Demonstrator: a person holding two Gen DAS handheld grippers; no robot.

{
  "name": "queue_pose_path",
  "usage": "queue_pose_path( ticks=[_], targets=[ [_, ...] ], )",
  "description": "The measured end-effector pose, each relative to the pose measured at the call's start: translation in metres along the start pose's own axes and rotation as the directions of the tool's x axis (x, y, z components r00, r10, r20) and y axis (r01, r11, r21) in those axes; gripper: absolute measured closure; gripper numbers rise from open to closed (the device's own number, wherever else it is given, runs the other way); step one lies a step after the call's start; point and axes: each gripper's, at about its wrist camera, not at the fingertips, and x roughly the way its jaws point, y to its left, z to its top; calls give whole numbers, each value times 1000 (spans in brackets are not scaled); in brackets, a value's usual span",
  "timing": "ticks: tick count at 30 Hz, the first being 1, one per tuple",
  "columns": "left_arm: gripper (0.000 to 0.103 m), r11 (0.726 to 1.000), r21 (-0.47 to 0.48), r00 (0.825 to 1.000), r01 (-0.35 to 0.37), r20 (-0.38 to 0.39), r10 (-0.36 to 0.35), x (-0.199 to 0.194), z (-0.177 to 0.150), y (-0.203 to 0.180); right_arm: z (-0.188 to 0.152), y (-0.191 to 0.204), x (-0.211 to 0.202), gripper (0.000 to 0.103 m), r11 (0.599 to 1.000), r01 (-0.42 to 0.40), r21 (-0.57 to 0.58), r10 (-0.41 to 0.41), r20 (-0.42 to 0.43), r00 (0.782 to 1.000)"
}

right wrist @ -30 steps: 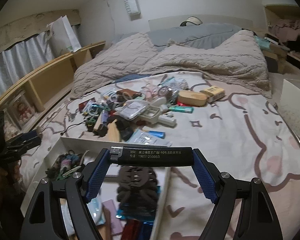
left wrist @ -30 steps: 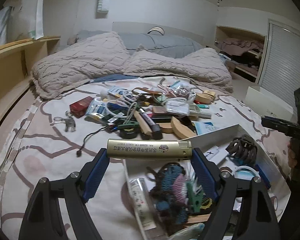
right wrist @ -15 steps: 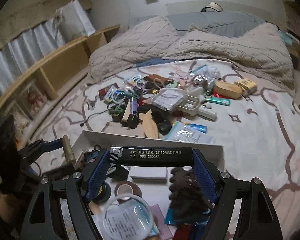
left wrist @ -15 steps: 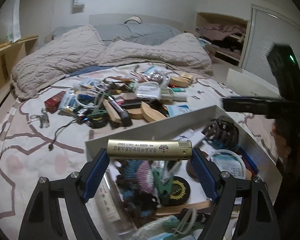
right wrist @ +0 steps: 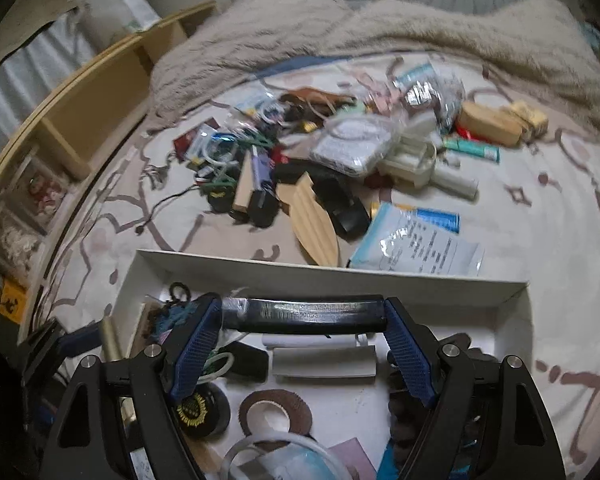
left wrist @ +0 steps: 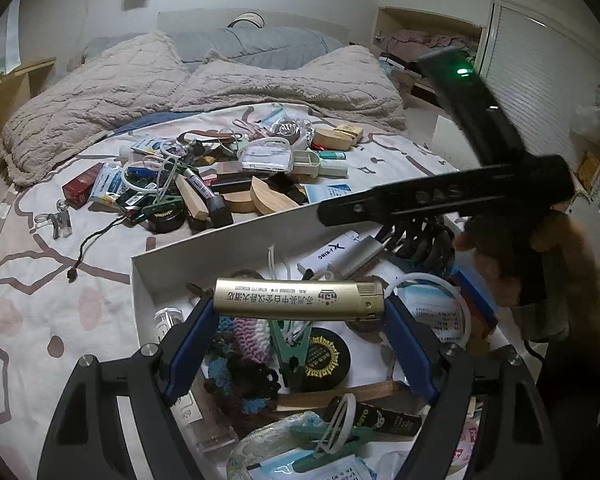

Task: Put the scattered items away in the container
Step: 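Open the right gripper to drop the black lighter while the left lowers the gold lighter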

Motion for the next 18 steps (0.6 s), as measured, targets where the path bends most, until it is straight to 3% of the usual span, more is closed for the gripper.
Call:
queue_pose_path(
  ticks=[10, 12, 15, 18],
  targets=[
    [20, 999, 44, 999, 18, -37, -17, 7, -3, -6, -5, -8, -15, 18, 1000, -22, 1, 22, 15, 1000],
    [20, 995, 95, 998, 31, -51, -27, 9, -4, -10, -7, -8, -22, 18, 1000, -20, -14, 21, 21, 1000],
    [20, 978, 211, 999, -6, -50, 16, 9, -7, -18, -10, -10, -30, 18, 999, -6, -35, 7, 26, 1000],
    [20, 973, 231, 998, -3, -58, 17, 9, -7, -18, -15, -14, -38, 18, 998, 28, -58, -26, 32, 999]
  ],
)
